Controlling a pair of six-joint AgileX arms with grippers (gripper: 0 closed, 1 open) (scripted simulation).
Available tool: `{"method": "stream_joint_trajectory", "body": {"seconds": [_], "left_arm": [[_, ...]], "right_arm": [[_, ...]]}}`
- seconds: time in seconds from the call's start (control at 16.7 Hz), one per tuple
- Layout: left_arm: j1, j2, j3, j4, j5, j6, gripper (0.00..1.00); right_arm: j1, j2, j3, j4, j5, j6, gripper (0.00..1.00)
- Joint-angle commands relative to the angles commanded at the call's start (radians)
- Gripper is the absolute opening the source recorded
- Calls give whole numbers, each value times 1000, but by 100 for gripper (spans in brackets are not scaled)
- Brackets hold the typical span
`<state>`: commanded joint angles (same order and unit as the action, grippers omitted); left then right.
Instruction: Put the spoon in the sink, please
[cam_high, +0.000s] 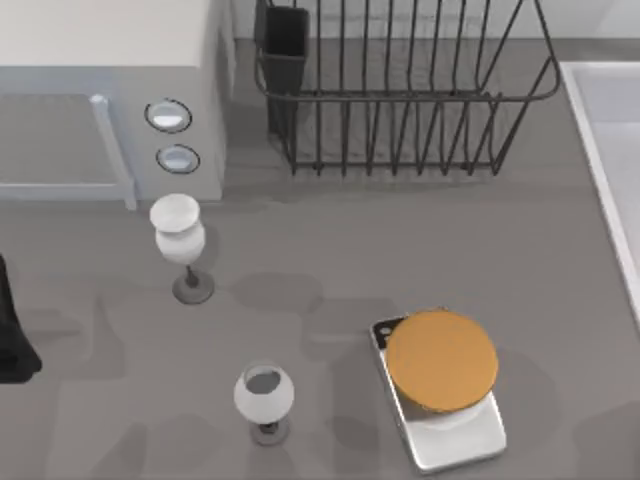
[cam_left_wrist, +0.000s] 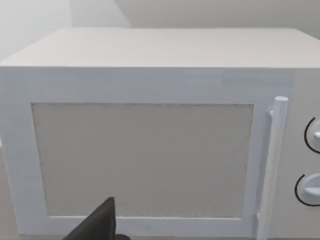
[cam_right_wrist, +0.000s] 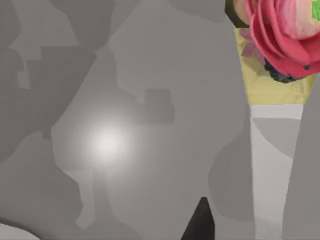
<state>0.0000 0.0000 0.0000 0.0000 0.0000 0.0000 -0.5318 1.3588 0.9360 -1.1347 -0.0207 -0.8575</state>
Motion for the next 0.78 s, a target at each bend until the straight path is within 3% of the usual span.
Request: {"method": "stream_joint_trajectory", "body": {"seconds": [0.36, 0.78], "left_arm": [[0, 0, 0, 0, 0, 0, 100], [0, 0, 0, 0, 0, 0, 100]], "right_arm": [[36, 198, 222, -86, 2, 47, 0], [158, 702, 919, -296, 5, 170, 0]]}}
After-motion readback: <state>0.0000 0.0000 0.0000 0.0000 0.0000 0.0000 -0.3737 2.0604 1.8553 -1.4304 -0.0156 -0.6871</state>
